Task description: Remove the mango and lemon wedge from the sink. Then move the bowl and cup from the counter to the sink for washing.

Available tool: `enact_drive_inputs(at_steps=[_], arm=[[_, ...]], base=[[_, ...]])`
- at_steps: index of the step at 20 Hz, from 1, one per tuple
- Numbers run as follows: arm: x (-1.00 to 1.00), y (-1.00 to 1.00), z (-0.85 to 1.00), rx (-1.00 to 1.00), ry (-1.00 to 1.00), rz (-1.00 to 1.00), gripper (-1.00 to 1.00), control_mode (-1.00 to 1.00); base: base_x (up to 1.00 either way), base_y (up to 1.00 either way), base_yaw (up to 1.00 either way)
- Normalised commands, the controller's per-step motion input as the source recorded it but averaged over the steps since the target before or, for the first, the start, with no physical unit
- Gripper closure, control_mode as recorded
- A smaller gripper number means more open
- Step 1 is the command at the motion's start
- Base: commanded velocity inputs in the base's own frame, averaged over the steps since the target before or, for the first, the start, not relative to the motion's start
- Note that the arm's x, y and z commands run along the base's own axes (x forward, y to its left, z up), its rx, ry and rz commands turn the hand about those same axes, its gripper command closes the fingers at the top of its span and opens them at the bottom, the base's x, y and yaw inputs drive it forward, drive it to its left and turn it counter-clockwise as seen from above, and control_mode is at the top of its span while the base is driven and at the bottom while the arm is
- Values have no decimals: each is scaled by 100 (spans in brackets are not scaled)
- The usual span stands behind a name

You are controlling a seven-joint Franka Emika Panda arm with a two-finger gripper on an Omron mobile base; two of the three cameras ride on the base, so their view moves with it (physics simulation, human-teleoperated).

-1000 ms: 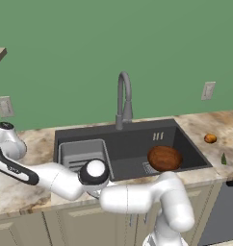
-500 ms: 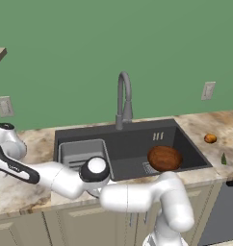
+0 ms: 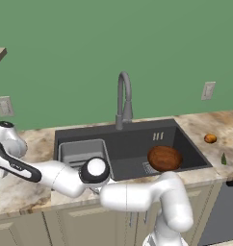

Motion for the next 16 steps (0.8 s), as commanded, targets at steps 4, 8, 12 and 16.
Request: enact_drive_inputs(at_steps=[4, 8, 12, 16], arm=[[18, 2, 32, -18, 10, -4, 100, -100], [16, 1, 34, -17, 6, -3, 100, -100], [15, 1, 36, -17, 4, -3, 100, -100], [15, 0, 37, -16, 5, -2, 100, -100]], base=[[0, 0, 0], [0, 0, 0], [0, 0, 0], [0, 0, 0]])
